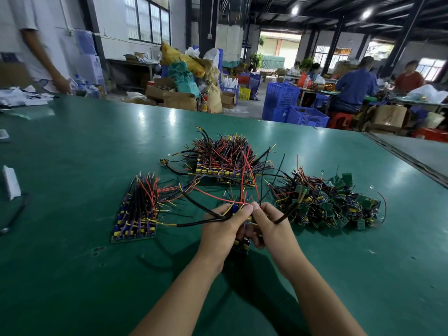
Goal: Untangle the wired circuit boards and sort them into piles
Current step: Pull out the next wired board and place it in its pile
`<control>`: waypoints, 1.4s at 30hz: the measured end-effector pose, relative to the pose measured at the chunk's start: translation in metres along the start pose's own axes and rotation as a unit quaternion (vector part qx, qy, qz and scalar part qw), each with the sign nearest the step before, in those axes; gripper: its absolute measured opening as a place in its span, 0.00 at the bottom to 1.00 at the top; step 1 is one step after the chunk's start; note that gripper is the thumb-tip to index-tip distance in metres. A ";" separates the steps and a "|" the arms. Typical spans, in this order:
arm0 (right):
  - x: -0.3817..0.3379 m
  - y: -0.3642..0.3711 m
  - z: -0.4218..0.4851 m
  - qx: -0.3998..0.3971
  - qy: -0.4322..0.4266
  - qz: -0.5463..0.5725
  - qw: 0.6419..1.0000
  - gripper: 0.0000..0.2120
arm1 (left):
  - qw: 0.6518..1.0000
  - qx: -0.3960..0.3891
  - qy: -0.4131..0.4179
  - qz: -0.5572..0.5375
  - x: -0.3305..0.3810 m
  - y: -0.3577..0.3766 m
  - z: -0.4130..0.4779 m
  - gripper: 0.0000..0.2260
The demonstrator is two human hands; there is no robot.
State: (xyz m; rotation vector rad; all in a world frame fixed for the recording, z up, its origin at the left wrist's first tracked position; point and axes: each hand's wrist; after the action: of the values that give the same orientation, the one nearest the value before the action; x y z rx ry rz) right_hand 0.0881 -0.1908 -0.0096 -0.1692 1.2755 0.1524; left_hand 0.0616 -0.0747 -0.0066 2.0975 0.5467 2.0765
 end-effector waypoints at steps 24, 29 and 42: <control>-0.002 -0.003 0.001 0.016 0.003 0.153 0.988 0.13 | 0.978 -0.072 -0.129 -0.147 0.006 -0.011 0.008 0.02; -0.004 -0.004 -0.002 0.001 0.000 0.135 0.991 0.06 | 0.988 -0.032 -0.094 -0.119 0.004 -0.006 0.005 0.02; -0.008 -0.001 -0.001 -0.022 -0.008 0.044 0.999 0.07 | 1.000 0.014 0.001 -0.020 -0.002 -0.002 0.005 0.11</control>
State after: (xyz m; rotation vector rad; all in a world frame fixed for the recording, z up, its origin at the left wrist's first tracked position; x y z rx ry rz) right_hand 0.0849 -0.1924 -0.0024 -0.1493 1.2646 0.2568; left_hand 0.0660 -0.0726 -0.0098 2.0807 0.6174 2.0619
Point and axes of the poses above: each hand's wrist, its own z-axis towards the middle knuckle, its own y-axis out of the palm, x = y × z, and after that the axes turned 8 degrees about -y, right-handed
